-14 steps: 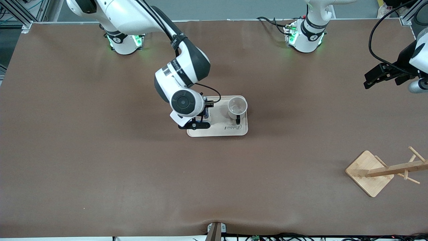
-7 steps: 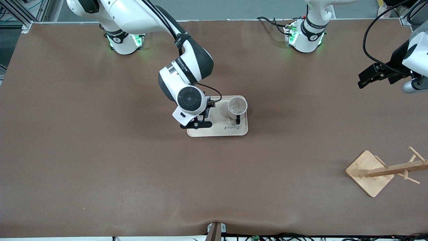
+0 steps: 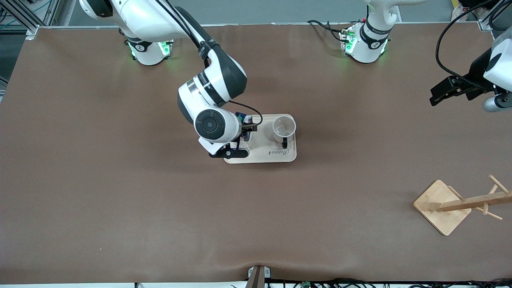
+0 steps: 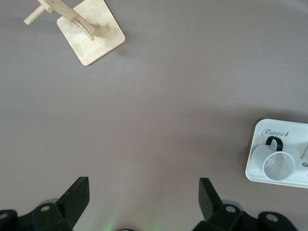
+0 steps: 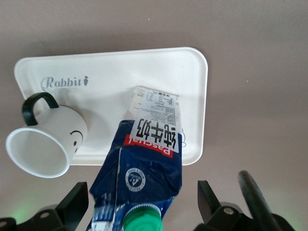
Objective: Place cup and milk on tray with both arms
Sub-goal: 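Lower the milk carton onto the tray beside the mug with the right gripper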
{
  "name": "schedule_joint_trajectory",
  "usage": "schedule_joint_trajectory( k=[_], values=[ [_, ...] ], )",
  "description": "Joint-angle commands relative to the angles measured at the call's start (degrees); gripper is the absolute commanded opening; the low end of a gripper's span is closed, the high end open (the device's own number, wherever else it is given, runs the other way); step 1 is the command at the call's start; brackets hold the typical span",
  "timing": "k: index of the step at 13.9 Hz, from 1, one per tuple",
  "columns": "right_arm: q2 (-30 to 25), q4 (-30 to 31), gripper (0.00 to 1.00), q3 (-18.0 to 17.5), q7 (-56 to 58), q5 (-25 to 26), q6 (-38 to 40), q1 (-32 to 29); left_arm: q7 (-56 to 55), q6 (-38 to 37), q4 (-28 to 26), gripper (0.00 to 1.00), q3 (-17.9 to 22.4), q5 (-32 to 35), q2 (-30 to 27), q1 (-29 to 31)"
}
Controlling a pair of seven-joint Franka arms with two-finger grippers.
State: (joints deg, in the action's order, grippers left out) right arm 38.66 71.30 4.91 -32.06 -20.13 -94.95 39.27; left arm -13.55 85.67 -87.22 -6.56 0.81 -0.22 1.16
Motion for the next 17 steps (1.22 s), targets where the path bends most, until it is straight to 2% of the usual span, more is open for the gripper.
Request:
schedule_joint_trajectory(
  k=[1, 4, 7, 9, 11, 14, 15, 16, 17],
  values=[
    [-0.5, -1.9, 1.00, -0.5, -3.2, -1.1, 1.3, -0.3, -0.4, -0.4, -0.5, 1.00, 0.1, -0.1, -0.6, 0.2],
    [-1.0, -3.2, 1.00, -0.2, -4.5, -1.1, 3.9, -1.4, -0.7, -0.4, -0.5, 1.00, 0.1, -0.1, -0.6, 0.1],
    [-4.2, -5.5, 1.00, 0.4, -4.0, -0.3, 6.1, -4.7, -0.6, -0.4, -0.4, 1.00, 0.1, -0.2, -0.5, 0.2],
    [-6.0, -7.1, 1.00, 1.1, -4.1, -0.3, 8.0, -7.6, -0.6, -0.4, -0.1, 1.00, 0.1, -0.2, 0.0, 0.1],
    [-8.0, -8.2, 1.00, 0.9, -4.5, -0.3, 13.2, -12.4, -0.6, -0.3, -0.1, 1.00, 0.1, -0.3, 0.0, 0.1],
    [-12.3, -8.1, 1.00, 1.6, -4.4, -0.1, 14.3, -16.2, -0.4, -0.3, -0.1, 1.00, 0.1, -0.1, 0.0, 0.0],
    [-13.9, -7.8, 1.00, 1.8, -4.2, 0.6, 15.0, -17.6, -0.4, -0.3, -0.1, 1.00, 0.1, -0.2, 0.0, 0.0],
    [-15.8, -7.1, 1.00, 1.8, -4.1, 3.6, 16.4, -18.3, -0.4, -0.3, -0.1, 1.00, 0.1, -0.2, 0.0, -0.1],
    [-17.2, -5.8, 1.00, 1.6, -3.6, 9.4, 18.8, -18.2, -0.4, -0.3, -0.1, 1.00, 0.0, -0.2, 0.2, -0.1]
  ],
)
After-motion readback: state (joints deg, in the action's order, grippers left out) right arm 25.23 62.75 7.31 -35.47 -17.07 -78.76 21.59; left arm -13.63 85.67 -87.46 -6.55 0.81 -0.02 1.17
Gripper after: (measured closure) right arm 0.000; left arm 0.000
